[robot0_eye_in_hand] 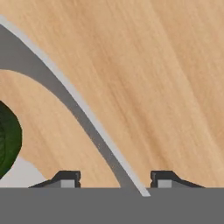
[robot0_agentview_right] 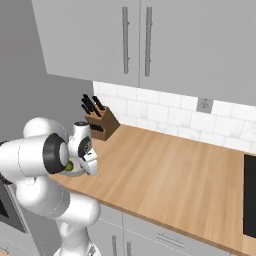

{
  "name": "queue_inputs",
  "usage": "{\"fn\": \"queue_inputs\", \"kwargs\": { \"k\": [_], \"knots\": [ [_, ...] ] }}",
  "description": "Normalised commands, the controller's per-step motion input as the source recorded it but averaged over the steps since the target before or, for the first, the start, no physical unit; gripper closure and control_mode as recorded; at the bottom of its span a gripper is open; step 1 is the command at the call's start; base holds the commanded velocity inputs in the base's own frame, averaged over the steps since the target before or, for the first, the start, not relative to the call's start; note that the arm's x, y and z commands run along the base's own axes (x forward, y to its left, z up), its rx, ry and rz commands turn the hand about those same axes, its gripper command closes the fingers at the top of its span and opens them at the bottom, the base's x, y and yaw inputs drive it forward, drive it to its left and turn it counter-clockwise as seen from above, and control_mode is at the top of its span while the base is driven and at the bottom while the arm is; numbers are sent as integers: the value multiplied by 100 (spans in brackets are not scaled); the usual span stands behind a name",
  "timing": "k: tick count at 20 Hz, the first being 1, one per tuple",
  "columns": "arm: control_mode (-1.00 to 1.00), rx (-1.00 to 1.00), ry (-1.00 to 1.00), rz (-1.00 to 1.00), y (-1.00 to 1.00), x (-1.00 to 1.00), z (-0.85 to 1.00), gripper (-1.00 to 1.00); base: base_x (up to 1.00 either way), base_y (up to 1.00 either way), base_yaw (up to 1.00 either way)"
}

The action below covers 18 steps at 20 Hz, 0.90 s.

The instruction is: Take the meat container that has the chicken drumstick and place it on the second highest rack of the freezer. Then take the vegetable container that has the lime and avocado and place it on the highest rack of the freezer.

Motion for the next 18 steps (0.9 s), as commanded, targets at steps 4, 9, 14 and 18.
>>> {"fn": "queue_inputs", "kwargs": {
  "k": [4, 9, 14, 18],
  "knots": [
    [-100, 2, -7, 0, 0, -4, -44, 100, 0, 0, 0],
    [-100, 14, -16, 0, -11, -32, -18, 100, 0, 0, 0],
    [-100, 12, -17, 0, -35, -10, 2, 100, 0, 0, 0],
    [-100, 0, -4, 0, -28, -14, 56, 100, 0, 0, 0]
  ]
}}
